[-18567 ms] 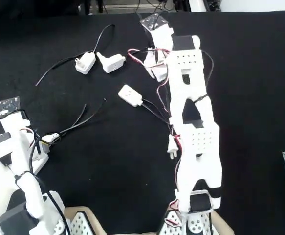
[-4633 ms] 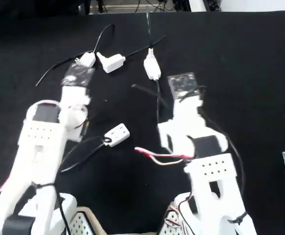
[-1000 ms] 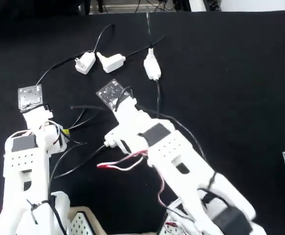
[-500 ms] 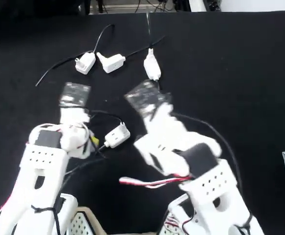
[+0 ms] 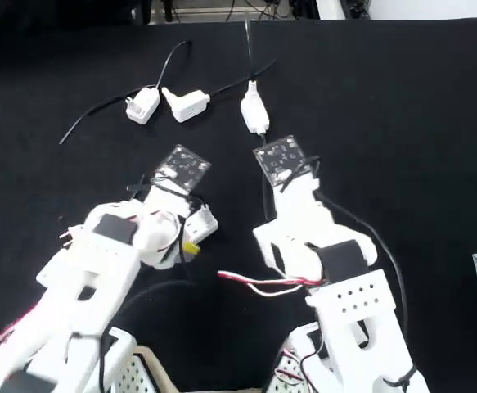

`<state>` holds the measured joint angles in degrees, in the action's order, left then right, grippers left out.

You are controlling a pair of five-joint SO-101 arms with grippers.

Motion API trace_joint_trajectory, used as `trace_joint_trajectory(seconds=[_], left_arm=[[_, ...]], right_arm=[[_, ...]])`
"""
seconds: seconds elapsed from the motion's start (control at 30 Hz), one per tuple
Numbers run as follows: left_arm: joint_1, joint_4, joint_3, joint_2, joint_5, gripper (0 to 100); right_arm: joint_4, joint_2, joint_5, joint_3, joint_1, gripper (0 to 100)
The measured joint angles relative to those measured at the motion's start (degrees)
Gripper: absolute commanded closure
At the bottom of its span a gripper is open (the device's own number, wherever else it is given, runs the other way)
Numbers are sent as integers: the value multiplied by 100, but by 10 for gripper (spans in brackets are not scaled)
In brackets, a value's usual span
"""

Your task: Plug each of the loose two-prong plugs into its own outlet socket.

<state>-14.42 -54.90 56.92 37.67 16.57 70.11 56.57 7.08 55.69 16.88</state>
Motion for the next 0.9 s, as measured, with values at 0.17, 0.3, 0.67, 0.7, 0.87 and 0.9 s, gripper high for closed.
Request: trace_joint_trajectory(seconds=[0.17,0.3,0.67,0.7,0.87,0.9], left_arm=[[-53,431,-624,-1582,18,711],[-53,492,-1380,-2681,18,712],[-114,510,-2312,-3991,9,895],[-149,510,-2330,-3991,18,918],[-237,510,-2444,-4009,18,966],[-237,510,-2505,-4018,18,965]], right_arm=[[-18,0,0,0,-484,861],[-18,0,0,0,-914,861],[-273,0,0,0,-1565,861],[-290,0,0,0,-1609,861],[-308,0,0,0,-1846,861],[-308,0,0,0,-1908,861]])
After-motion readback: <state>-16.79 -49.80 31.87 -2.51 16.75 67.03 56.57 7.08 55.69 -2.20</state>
